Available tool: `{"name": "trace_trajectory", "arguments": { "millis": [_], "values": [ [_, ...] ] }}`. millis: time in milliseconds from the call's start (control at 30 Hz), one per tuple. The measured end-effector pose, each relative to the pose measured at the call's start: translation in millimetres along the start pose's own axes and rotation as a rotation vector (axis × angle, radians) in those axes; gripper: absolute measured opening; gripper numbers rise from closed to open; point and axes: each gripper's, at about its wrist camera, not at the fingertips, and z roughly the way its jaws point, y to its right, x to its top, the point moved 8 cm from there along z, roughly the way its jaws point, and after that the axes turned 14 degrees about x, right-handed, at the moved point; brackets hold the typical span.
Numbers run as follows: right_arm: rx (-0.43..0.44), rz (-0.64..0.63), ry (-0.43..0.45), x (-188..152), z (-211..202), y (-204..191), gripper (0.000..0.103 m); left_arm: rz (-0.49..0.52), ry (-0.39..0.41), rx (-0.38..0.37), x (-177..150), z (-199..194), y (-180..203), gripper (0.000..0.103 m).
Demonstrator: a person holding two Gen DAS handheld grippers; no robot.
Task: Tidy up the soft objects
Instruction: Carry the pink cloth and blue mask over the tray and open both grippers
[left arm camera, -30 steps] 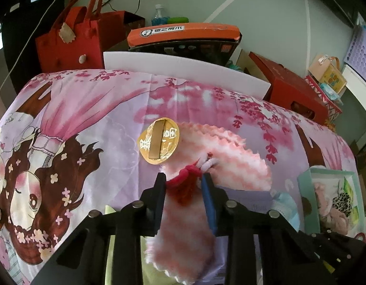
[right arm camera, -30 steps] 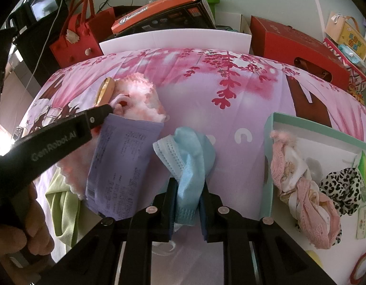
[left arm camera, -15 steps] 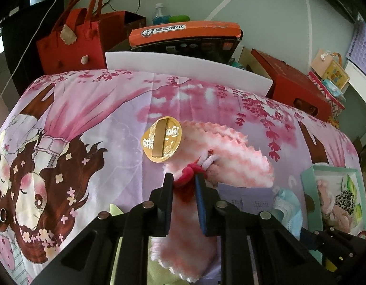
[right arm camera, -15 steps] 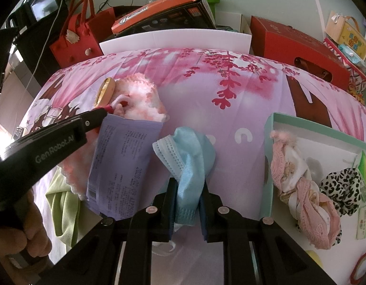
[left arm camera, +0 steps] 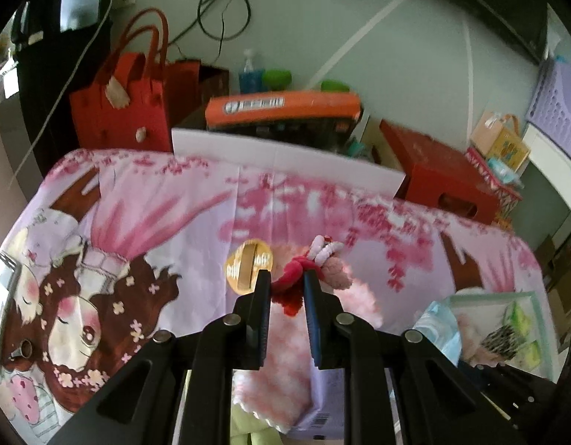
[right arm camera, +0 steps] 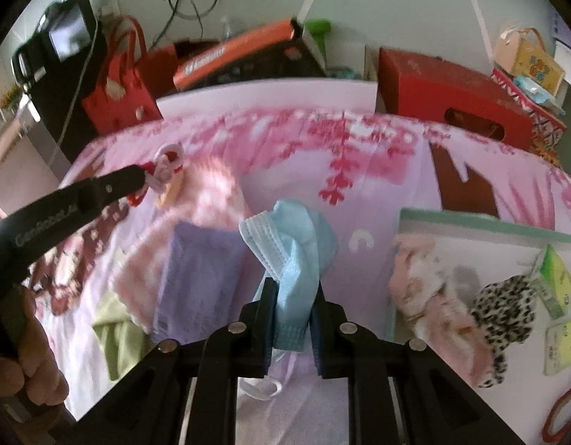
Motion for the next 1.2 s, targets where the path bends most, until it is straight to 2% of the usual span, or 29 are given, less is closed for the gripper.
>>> {"name": "trace_trajectory", "arguments": {
  "millis": [233,467,700,1067,1200],
  "values": [
    [0.033,0.019,0.144,23.2,-49.0,0.8,0.017,-0.032,0.08,-0.016,19.3,-36.5,-3.7,0.018],
    [0.025,0.049,0.269,38.1,-97.5,11.7,0.017,-0.08,0.149,-0.052,33.2,-69.6,-9.4,0.018],
    [-0.048,0.126,0.335,35.1,-137.3,51.3,0.017,-0.07,0.194,-0.078,37.8,-92.0,-0.5,0.018],
    [-0.268,0.338,0.325,2.8,-184.8,153.6,0.017,0.091,0.163,-0.194,11.4,-105.2,78.7,0.018],
    [-0.303,0.421,0.335,-11.3,-202.3,178.8,0.017,0.182,0.147,-0.241,-7.8,-111.8,116.4,0.018]
  ]
}}
